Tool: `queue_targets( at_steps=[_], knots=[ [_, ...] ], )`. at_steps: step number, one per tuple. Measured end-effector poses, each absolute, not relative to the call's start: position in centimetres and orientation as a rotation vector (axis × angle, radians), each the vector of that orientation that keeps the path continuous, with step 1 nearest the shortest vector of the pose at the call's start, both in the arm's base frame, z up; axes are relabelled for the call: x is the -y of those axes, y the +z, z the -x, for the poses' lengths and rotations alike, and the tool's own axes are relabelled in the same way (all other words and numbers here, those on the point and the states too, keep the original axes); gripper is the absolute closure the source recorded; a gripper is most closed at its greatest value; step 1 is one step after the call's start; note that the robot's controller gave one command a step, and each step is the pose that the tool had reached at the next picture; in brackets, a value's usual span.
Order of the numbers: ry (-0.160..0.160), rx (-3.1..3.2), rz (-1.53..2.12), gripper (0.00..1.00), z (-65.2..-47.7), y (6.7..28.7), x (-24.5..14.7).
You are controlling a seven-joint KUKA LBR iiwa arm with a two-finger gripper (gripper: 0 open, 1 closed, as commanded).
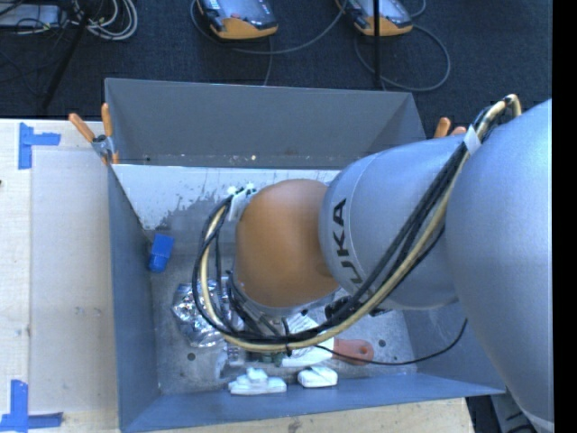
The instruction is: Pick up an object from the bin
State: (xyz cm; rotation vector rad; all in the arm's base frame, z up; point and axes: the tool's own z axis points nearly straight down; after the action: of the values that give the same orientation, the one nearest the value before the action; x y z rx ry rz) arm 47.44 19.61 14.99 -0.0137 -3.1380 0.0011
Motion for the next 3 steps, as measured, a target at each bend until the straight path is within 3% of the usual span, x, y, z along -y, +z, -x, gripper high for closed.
queue_targets(
  at_steps=[1, 2, 3],
  knots=[
    [0.001, 3.138, 0.014, 0.00, -47.4, 15.0, -19.6],
    [-0.008, 3.120, 0.195, 1.00, -53.1, 7.7, -10.3],
    [-0.008, 3.120, 0.196, 1.00, -53.1, 7.7, -10.3]
  ],
)
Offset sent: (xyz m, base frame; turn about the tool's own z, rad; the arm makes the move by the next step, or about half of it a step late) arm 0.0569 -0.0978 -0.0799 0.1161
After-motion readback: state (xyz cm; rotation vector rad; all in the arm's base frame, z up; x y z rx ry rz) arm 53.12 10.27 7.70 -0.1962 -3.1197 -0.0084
